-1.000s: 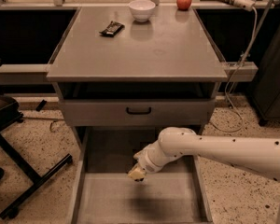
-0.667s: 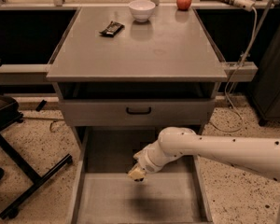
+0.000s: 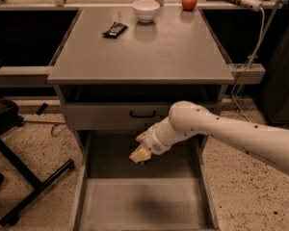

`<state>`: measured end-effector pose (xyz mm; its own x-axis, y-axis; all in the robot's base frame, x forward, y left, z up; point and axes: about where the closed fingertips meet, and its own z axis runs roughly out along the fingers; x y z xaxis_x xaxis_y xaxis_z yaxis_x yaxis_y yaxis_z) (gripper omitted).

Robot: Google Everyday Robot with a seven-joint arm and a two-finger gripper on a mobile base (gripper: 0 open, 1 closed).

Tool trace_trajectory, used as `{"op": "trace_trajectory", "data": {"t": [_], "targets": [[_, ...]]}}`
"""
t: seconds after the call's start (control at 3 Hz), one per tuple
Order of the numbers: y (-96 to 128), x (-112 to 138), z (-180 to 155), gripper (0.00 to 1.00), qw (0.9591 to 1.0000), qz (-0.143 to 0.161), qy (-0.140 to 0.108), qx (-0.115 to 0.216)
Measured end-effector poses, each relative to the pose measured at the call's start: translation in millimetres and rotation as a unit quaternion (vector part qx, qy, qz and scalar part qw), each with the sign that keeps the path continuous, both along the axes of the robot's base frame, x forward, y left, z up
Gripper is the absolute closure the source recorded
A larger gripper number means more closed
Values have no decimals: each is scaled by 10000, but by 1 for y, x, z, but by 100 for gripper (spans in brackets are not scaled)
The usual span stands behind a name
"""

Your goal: Pick rxbar blueberry from middle drawer and place on counter

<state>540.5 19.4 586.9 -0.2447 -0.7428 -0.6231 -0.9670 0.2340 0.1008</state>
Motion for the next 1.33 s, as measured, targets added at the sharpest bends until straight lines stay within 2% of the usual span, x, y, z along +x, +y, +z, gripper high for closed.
{"op": "trace_trajectory", "data": {"t": [0.33, 0.67, 1.0, 1.33], "targets": [[2, 13, 66, 100, 9998, 55, -155, 121], [-11, 4, 129, 100, 9991, -179, -354, 140], [-21, -1, 183, 100, 9972, -181, -719, 104], [-21, -1, 183, 100, 9972, -181, -719, 104]]}}
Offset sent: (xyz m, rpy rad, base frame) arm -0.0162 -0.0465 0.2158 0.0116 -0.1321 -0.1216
